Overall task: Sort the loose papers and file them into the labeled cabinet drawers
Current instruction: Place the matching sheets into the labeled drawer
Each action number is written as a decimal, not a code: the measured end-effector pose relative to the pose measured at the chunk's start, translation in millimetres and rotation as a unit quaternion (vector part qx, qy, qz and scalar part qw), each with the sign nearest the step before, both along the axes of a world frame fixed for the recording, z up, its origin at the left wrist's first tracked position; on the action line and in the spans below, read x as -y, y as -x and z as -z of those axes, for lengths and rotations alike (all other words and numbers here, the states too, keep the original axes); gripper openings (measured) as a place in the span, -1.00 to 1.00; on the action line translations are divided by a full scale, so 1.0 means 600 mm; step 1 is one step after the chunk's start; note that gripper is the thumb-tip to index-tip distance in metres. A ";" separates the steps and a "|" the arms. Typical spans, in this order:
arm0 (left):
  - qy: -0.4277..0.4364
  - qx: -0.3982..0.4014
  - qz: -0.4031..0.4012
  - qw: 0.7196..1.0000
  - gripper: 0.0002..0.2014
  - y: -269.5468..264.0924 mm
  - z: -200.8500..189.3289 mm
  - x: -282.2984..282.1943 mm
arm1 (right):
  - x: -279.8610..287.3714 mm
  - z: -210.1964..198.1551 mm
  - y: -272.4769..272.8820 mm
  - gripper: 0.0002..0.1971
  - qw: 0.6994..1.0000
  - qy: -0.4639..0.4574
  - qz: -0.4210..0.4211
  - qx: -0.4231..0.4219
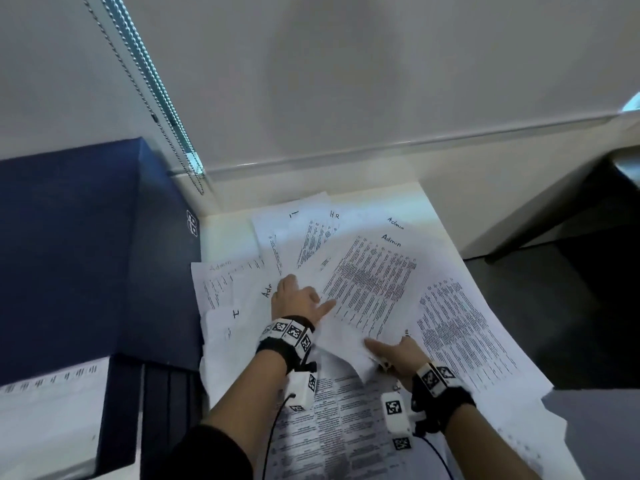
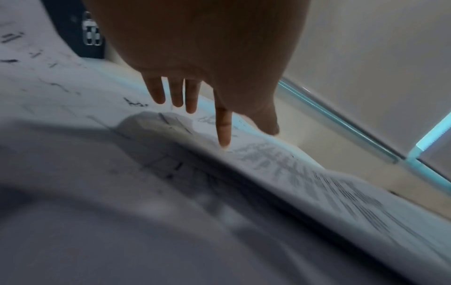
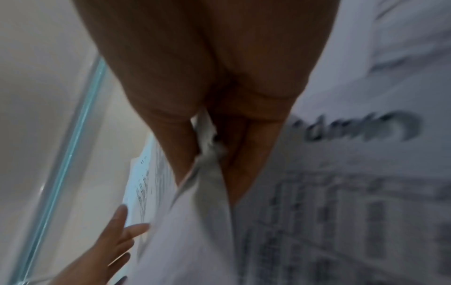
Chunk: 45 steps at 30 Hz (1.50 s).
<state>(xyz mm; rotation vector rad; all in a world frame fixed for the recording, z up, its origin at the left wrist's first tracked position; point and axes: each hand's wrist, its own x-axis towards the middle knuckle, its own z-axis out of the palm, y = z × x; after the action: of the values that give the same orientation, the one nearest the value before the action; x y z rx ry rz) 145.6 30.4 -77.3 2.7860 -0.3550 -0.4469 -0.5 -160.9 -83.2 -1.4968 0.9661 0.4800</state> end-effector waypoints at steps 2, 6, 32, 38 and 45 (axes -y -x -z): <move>0.074 -0.005 -0.064 0.995 -0.49 -0.004 -0.003 -0.015 | 0.005 -0.009 0.053 -0.41 0.998 -0.028 -0.053 -0.006; 0.036 -0.072 -0.049 0.996 -0.18 0.025 0.003 -0.049 | 0.024 -0.019 0.164 -0.33 0.990 -0.093 -0.096 -0.045; 0.127 -0.351 -0.146 0.916 -0.65 0.255 -0.026 -0.191 | 0.120 -0.055 0.312 -0.69 0.971 0.127 -0.198 -0.045; 0.161 -0.228 -0.179 0.943 -0.45 0.292 -0.023 -0.156 | 0.087 -0.070 0.303 -0.68 0.960 0.270 -0.050 0.054; 0.263 -0.296 -0.162 0.904 -0.59 0.331 -0.013 -0.121 | 0.091 -0.035 0.295 -0.47 0.979 0.173 -0.106 0.009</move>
<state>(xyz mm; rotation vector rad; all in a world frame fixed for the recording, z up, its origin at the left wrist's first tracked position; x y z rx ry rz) -53.2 102.7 -69.3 2.0036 0.1191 -0.9167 -177.2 -215.8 -62.2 -1.9278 0.9117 0.4652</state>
